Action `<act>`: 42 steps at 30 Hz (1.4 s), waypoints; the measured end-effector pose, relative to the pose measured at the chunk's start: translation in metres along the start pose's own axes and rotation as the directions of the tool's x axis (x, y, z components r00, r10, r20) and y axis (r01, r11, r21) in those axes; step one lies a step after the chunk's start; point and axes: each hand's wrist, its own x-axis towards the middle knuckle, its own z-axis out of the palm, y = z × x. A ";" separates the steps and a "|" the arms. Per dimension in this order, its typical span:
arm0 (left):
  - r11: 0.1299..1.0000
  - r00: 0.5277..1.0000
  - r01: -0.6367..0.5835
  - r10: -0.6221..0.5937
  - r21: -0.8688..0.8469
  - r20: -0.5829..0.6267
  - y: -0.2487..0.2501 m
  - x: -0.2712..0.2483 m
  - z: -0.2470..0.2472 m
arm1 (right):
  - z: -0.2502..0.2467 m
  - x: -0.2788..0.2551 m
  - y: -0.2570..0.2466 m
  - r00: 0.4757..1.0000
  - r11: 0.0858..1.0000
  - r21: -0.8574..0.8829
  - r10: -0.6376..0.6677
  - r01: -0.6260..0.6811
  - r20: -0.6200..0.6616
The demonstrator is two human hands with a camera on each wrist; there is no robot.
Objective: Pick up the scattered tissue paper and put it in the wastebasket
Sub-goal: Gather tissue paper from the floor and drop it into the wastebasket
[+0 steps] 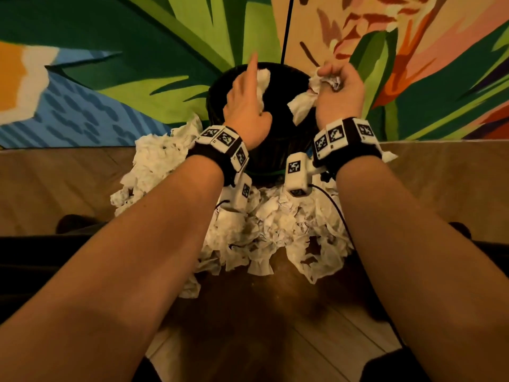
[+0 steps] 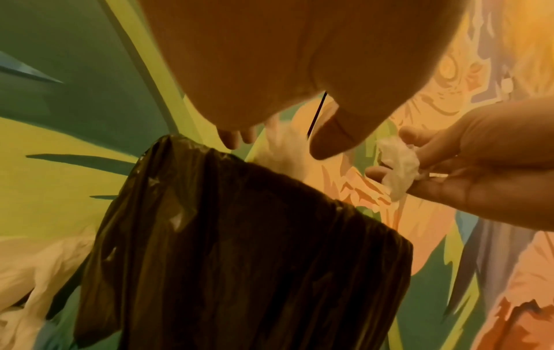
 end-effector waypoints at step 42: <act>0.905 0.911 0.229 -0.329 0.360 0.248 -0.128 -0.171 0.115 | -0.008 -0.170 0.169 0.690 0.715 -0.698 0.480 0.050 0.541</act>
